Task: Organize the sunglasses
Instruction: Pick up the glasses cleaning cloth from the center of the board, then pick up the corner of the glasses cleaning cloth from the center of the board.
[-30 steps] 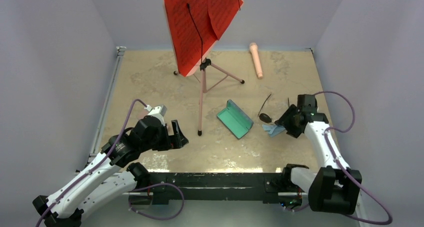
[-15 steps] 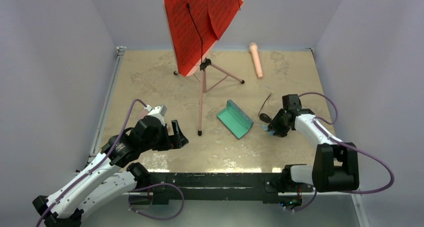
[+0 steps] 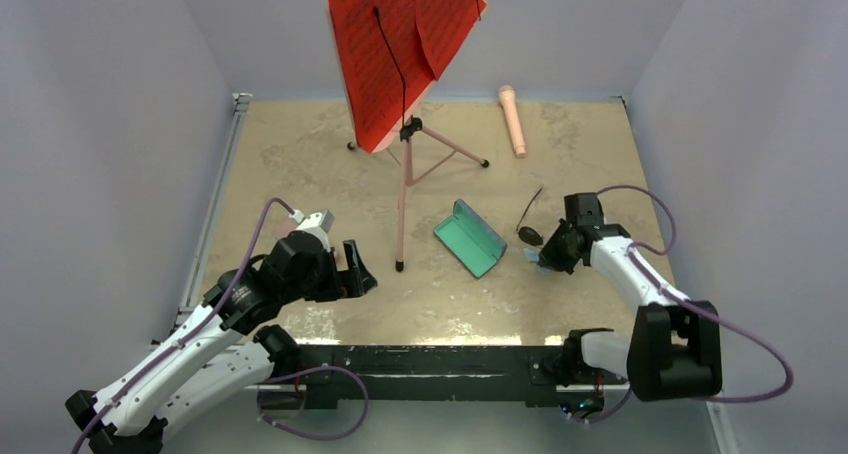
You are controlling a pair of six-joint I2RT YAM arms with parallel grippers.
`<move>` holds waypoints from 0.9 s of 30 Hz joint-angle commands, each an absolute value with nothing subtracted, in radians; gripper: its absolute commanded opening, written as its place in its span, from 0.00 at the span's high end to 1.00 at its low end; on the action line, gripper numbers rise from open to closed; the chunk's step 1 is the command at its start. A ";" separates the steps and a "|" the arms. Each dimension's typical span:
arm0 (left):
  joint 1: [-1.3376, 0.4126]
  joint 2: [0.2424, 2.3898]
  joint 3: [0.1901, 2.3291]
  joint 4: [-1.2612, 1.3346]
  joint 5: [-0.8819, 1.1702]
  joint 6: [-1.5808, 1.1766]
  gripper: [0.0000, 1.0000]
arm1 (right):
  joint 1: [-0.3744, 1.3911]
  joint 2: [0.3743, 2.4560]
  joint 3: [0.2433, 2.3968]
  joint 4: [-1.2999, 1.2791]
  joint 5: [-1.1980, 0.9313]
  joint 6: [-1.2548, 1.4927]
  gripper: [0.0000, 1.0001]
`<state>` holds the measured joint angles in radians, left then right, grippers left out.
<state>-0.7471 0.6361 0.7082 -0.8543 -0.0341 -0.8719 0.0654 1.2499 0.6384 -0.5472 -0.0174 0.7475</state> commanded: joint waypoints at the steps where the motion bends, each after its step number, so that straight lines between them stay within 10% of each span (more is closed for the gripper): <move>1: -0.746 0.631 0.726 -0.844 -0.038 -0.873 0.00 | 0.072 1.073 0.617 -0.634 -0.023 0.689 1.00; 14: -0.746 0.642 0.730 -0.820 -0.005 -0.884 0.00 | 0.072 0.546 0.603 -0.968 -0.278 0.658 1.00; 27: -0.745 0.670 0.712 -0.775 0.053 -0.912 0.00 | 0.218 0.503 0.795 -0.997 -0.539 0.678 1.00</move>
<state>-0.7471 0.6647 0.7082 -0.8223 0.0250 -0.8886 0.1516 0.5137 0.7052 -1.0180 -0.4652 0.6449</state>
